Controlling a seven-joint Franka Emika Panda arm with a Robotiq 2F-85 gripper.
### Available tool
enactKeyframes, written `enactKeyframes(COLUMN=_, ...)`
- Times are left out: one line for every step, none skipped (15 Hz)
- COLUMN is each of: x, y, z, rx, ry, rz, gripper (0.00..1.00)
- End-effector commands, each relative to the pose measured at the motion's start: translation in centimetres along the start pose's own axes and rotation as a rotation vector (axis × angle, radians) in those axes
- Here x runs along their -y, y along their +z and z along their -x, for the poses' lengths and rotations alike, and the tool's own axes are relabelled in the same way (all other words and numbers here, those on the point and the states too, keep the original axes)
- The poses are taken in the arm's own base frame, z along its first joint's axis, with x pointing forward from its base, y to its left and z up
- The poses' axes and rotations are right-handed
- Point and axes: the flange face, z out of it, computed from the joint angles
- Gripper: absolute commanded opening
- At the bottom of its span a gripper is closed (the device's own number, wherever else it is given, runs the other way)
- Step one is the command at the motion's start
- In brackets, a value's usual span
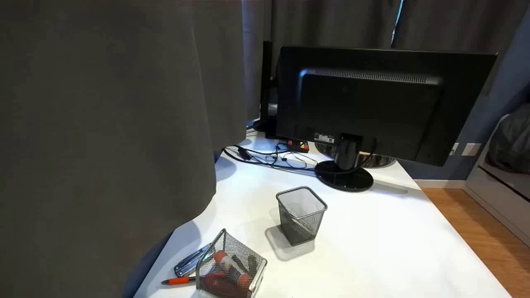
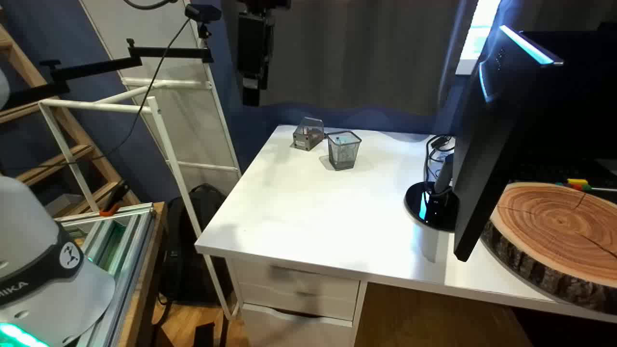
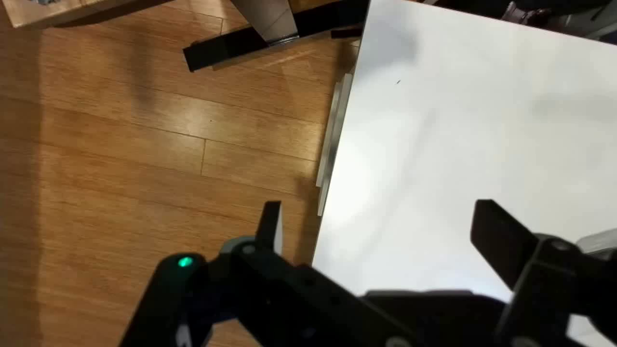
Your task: Move the container to the right
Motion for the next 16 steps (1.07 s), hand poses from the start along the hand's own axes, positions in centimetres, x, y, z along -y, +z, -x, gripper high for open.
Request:
enactKeyframes(x=0.0, y=0.0, z=0.0, rx=0.001, ry=0.000, rz=0.000, gripper=1.00)
enactKeyframes(x=0.0, y=0.0, z=0.0, rx=0.001, ry=0.000, rz=0.000, gripper=1.00)
enactKeyframes(x=0.0, y=0.0, z=0.0, rx=0.000, ry=0.000, rz=0.000, gripper=1.00)
enactKeyframes(x=0.0, y=0.0, z=0.0, rx=0.000, ry=0.000, rz=0.000, gripper=1.00)
enactKeyframes(x=0.0, y=0.0, z=0.0, rx=0.000, ry=0.000, rz=0.000, gripper=1.00)
enactKeyframes(x=0.0, y=0.0, z=0.0, rx=0.000, ry=0.000, rz=0.000, gripper=1.00)
enactKeyframes(x=0.0, y=0.0, z=0.0, rx=0.000, ry=0.000, rz=0.000, gripper=1.00)
enactKeyframes(x=0.0, y=0.0, z=0.0, rx=0.000, ry=0.000, rz=0.000, gripper=1.00)
enactKeyframes(x=0.0, y=0.0, z=0.0, rx=0.000, ry=0.000, rz=0.000, gripper=1.00)
enactKeyframes(x=0.0, y=0.0, z=0.0, rx=0.000, ry=0.000, rz=0.000, gripper=1.00)
enactKeyframes(x=0.0, y=0.0, z=0.0, rx=0.000, ry=0.000, rz=0.000, gripper=1.00)
enactKeyframes(x=0.0, y=0.0, z=0.0, rx=0.000, ry=0.000, rz=0.000, gripper=1.00)
enactKeyframes(x=1.4, y=0.3, z=-0.6, rx=-0.004, ry=-0.017, rz=-0.022, gripper=1.00)
enactKeyframes(x=3.9, y=0.7, z=-1.4, rx=-0.031, ry=-0.032, rz=-0.033, gripper=1.00)
enactKeyframes(x=5.8, y=1.0, z=-2.0, rx=-0.058, ry=-0.049, rz=-0.062, gripper=1.00)
enactKeyframes(x=8.7, y=1.6, z=-2.5, rx=-0.110, ry=-0.096, rz=-0.063, gripper=1.00)
